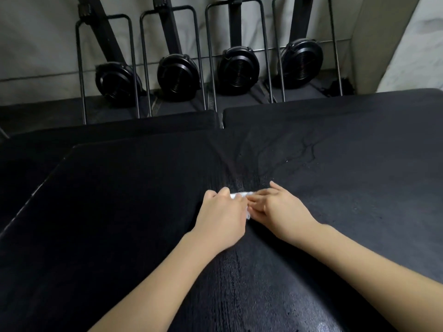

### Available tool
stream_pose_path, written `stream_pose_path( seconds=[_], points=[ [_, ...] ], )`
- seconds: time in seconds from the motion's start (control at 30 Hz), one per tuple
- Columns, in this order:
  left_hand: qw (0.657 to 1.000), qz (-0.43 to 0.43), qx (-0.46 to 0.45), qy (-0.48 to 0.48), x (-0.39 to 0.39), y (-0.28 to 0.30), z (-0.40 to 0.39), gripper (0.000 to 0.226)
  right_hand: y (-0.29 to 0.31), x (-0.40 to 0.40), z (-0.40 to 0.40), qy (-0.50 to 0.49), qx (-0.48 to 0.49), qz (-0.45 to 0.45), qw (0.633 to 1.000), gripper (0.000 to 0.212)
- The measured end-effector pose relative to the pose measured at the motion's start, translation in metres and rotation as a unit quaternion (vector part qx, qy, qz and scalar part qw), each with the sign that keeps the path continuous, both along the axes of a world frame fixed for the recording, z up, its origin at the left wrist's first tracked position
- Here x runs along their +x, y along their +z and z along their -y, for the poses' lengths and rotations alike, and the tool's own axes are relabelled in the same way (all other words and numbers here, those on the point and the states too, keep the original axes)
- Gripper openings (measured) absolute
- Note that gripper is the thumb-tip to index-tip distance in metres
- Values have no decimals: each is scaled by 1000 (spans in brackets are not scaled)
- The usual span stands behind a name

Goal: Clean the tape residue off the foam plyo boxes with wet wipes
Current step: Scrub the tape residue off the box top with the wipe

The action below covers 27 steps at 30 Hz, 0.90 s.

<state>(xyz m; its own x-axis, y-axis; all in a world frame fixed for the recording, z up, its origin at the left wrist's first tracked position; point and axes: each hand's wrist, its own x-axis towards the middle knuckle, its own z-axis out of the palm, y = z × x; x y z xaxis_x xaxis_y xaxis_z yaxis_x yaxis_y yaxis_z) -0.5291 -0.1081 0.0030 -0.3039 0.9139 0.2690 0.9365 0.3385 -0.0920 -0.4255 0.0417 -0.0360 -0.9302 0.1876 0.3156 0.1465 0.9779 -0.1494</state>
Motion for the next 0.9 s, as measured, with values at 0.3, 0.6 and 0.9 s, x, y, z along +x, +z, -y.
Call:
stream_pose_path(
  seconds=[0.3, 0.6, 0.9],
  points=[
    [995, 57, -67, 52, -11, 19, -25, 35, 14, -27, -11, -25, -85, 71, 993, 30],
    [999, 28, 10, -24, 78, 11, 59, 10, 0, 74, 56, 12, -44, 52, 998, 44],
    [997, 56, -44, 24, 81, 16, 50, 34, 5, 73, 60, -5, -41, 73, 996, 33]
  ],
)
